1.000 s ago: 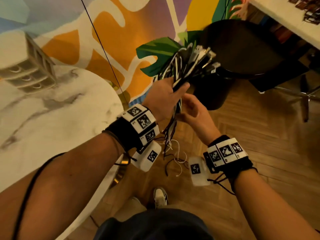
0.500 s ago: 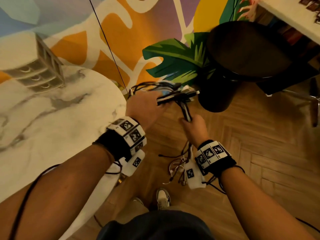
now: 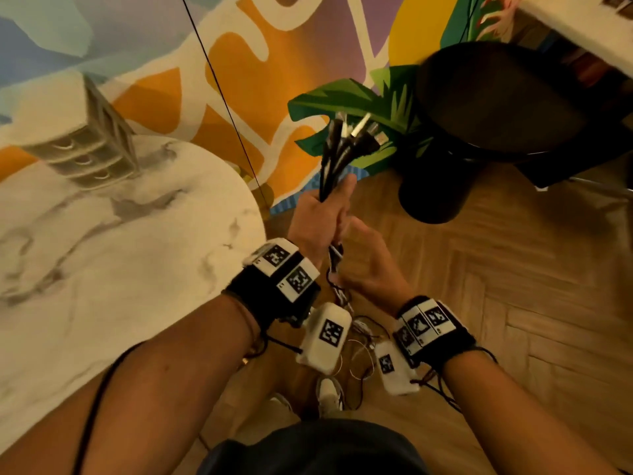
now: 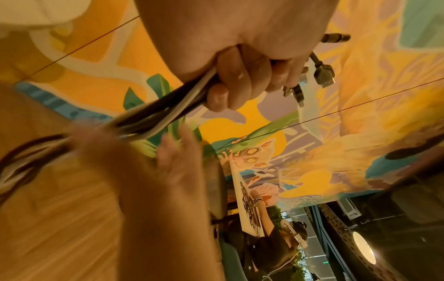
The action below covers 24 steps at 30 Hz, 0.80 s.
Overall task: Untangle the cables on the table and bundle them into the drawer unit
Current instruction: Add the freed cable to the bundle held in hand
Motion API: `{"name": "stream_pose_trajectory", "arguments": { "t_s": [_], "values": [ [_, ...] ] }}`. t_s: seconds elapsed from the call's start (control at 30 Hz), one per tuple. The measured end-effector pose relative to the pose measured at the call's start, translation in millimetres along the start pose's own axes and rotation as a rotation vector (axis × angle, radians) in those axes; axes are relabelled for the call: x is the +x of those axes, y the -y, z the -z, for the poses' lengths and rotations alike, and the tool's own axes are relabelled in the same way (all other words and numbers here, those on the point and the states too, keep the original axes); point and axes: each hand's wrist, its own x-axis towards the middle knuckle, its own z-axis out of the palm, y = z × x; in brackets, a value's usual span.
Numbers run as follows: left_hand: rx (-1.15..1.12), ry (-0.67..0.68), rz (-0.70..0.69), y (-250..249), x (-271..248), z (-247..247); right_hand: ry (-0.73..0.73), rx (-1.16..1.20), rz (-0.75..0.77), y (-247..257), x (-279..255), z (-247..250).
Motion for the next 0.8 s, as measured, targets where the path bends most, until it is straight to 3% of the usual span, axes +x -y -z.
{"name": "stream_pose_trajectory", "arguments": {
  "t_s": [0.13,0.3,0.43,0.5,0.6,0.8],
  "values": [
    [-0.006,0.102,0.026,3,-8,-8,0.055,0.099,0.020,40,5,-19],
    [0.071,0.123,0.014,-20,1,5,0.021,0.104,-0.159,30,-2,-27],
    [0.084,0.099,-0.003,-18,-6,9,0.181,0.110,-0.091,35,-5,-17],
    [0.123,0.063,-0.007,-12,-12,13,0.117,0.241,-0.060,47,1,-2],
    [0.221,0.009,0.020,2,-14,16,-0.126,0.355,0.027,93,15,21],
    [0.254,-0.009,-0.004,4,-15,16,-0.005,-0.035,0.166,154,24,16]
  ]
}}
